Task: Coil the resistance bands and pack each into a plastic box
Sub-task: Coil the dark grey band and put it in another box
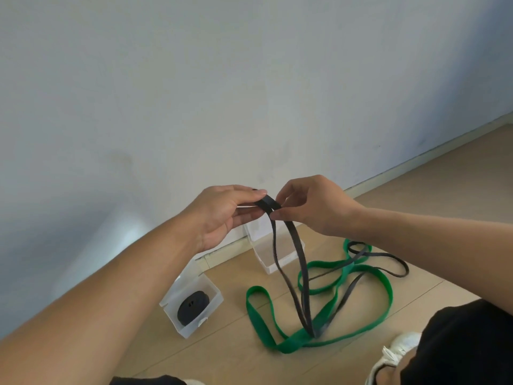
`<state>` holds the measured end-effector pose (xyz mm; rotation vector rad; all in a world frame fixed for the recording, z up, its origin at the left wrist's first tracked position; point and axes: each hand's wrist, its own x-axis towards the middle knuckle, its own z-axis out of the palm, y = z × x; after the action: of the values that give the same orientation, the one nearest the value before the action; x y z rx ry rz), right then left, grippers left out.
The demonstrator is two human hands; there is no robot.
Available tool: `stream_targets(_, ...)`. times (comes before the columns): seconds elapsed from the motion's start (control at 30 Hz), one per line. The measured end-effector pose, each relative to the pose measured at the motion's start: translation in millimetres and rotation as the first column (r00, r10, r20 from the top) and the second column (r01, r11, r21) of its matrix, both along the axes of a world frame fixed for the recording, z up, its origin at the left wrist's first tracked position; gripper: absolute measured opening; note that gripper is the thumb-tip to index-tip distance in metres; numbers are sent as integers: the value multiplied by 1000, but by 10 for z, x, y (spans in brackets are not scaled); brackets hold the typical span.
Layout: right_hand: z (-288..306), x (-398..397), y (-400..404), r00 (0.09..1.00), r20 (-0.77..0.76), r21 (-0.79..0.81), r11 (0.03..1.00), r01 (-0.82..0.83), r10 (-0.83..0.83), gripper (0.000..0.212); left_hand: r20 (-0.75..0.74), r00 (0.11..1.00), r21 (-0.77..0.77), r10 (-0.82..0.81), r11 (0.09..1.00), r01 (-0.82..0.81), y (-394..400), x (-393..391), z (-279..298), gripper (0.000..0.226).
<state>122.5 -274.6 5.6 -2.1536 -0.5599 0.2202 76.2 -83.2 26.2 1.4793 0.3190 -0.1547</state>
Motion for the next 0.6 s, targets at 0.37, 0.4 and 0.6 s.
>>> stream_targets(0.37,-3,-86,85,996,81,59,998,17,-22,22,6,997,-117,78,990,-77,-77,-22,59,4)
stream_targets(0.4,1,-89,97,996,83,66,997,26,-32,19,4,997,-118,77,990,-76,-90,-23,56,3)
stream_targets(0.6,58,-27,61,994,71,145,986,78,-89,13,-55,998,-228,-14,974,1,-2,-35,88,11)
